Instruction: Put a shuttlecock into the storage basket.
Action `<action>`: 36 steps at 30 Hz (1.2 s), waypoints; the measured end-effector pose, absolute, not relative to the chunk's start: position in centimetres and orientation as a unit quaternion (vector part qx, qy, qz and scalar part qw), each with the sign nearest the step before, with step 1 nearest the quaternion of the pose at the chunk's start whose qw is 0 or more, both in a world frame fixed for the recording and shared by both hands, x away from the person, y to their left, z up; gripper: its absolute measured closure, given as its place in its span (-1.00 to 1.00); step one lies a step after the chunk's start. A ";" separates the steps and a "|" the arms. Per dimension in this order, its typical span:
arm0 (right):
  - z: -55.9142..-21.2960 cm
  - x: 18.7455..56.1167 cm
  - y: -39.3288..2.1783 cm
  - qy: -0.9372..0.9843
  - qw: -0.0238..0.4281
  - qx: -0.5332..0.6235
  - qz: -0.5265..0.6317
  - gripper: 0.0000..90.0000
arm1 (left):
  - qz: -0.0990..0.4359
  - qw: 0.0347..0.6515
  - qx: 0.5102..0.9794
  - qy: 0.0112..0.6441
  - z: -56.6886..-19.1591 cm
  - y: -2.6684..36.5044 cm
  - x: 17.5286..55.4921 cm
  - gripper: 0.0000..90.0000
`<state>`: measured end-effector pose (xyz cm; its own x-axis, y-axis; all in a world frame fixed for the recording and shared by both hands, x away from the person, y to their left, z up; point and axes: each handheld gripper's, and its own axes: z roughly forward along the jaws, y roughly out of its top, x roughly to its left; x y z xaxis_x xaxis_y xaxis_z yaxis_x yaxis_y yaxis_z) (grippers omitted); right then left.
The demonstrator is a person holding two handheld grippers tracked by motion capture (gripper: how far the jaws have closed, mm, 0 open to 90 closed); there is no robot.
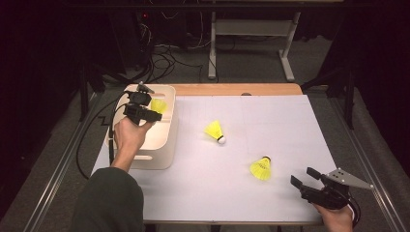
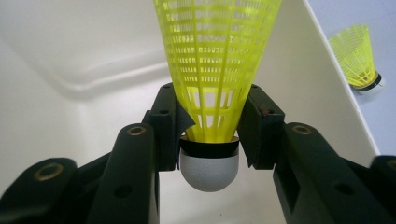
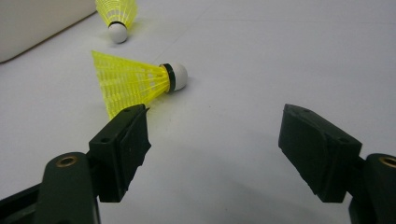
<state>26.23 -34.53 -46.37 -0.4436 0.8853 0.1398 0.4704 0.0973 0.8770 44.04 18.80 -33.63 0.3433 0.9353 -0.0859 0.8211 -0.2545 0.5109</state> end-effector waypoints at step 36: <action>-46.4 26.2 -34.5 0.708 0.220 0.479 0.470 -0.44 | 0.098 0.214 0.787 0.570 -35.1 18.6 45.4 0.13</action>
<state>26.24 -34.48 -46.37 -0.4446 0.8850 0.1386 0.4710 0.0994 0.8765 45.40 18.57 -35.10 0.3311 0.9394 -0.0888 0.8552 -0.2590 0.4490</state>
